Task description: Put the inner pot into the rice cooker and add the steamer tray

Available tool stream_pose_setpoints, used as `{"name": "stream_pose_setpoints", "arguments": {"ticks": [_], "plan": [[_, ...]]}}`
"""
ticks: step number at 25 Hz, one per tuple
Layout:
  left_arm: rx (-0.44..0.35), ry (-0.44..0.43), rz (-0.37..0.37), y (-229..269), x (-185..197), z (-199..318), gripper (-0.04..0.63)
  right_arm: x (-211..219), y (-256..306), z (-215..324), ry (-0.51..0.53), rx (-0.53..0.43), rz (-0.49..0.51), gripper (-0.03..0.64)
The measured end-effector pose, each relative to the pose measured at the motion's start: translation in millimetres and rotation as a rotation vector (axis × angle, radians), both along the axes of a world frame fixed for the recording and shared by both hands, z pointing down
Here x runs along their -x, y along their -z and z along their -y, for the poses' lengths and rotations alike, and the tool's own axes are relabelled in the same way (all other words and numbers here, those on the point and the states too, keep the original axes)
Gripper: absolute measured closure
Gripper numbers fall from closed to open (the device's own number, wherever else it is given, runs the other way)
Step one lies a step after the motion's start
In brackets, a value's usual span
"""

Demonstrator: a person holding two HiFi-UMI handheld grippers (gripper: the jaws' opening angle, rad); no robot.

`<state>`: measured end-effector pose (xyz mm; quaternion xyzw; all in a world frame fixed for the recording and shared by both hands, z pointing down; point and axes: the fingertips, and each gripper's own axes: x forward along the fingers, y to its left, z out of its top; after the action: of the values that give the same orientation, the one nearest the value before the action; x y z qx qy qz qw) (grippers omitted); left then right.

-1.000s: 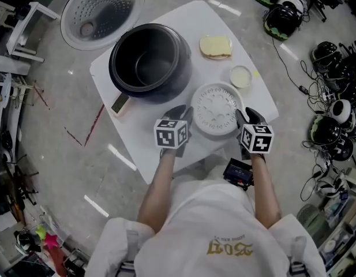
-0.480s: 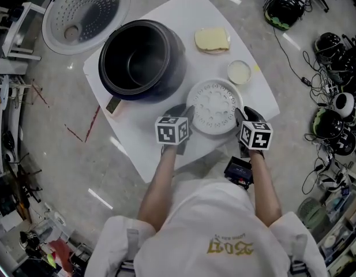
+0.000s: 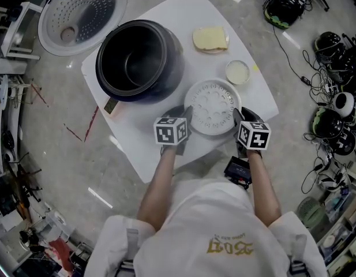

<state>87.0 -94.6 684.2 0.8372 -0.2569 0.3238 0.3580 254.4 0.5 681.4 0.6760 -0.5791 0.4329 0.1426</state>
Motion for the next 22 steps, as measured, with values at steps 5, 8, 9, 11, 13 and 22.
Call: {"name": "stream_pose_setpoints", "arguments": {"ticks": [5, 8, 9, 11, 13, 22], "plan": [[0.012, -0.003, -0.007, 0.9, 0.8, 0.1, 0.492, 1.6, 1.2, 0.1, -0.033, -0.006, 0.017, 0.522], [0.016, -0.009, -0.001, 1.0, -0.9, -2.4, 0.494, 0.0, 1.0, -2.2, -0.039, -0.006, 0.032, 0.526], [0.017, -0.009, 0.0, 1.2, -1.4, -3.3, 0.494, -0.6, 0.8, -3.1, -0.04, -0.005, 0.033, 0.526], [0.017, -0.007, -0.001, 2.0, -1.2, -5.2, 0.497, -0.9, 1.3, -5.1, -0.041, -0.007, 0.033, 0.529], [0.016, -0.002, -0.007, 4.1, -0.4, -6.5, 0.499, -0.3, 3.4, -7.2, -0.046, -0.016, 0.042, 0.532], [-0.01, 0.016, -0.04, 22.1, 4.1, -5.4, 0.523, 1.4, 23.8, -10.5, -0.074, -0.075, 0.053, 0.56]]}}
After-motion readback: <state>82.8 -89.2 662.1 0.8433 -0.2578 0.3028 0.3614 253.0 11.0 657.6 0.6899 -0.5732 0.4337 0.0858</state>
